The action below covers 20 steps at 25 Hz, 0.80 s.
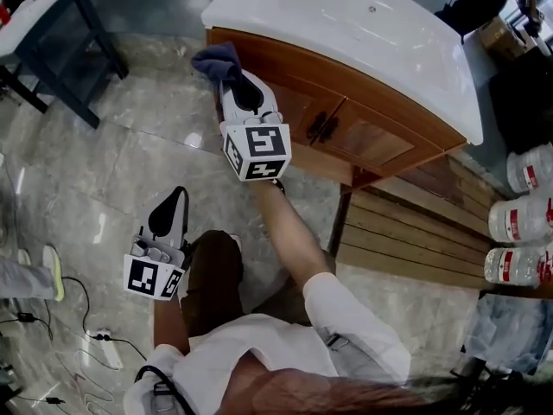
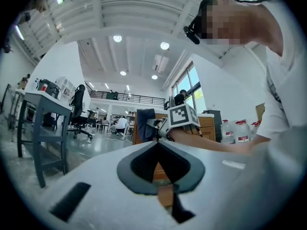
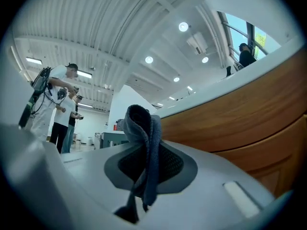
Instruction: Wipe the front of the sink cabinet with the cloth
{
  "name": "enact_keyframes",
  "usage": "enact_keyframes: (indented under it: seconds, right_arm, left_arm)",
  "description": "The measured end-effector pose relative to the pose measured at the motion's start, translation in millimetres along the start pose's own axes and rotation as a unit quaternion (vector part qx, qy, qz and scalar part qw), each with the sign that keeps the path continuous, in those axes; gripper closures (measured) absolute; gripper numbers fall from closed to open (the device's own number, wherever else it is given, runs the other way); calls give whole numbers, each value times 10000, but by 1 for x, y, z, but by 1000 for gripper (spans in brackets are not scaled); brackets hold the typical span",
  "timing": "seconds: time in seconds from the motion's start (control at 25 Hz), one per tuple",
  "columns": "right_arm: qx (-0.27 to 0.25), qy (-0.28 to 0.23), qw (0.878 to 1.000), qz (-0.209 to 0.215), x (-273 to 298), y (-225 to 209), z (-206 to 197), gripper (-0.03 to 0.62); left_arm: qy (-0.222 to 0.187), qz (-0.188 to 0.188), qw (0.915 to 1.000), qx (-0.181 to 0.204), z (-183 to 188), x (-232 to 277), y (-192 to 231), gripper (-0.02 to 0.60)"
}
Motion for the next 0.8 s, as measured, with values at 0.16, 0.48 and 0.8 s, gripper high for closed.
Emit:
enact_keyframes:
  seconds: [0.16, 0.48, 0.8]
  right_arm:
    - [107, -106, 9993, -336, 20, -4, -3, 541]
    - [-8, -312, 9912, -1287, -11, -34, 5, 542]
    - [-313, -446, 9636, -2618, -164, -124, 36, 542]
  left_arm:
    - [17, 12, 10000, -36, -2, -3, 0, 578]
    - [7, -288, 9995, -143, -10, 8, -14, 579]
    - [-57, -992, 9947, -269, -21, 38, -36, 578]
Point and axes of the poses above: the fingertips, and each gripper's own axes: x forward along the fingers, y to its left, z out of its top, the point moved 10 cm from there along -x, backward along the fingers, and after that the axes turned 7 degrees about z, right-handed, at the moved point
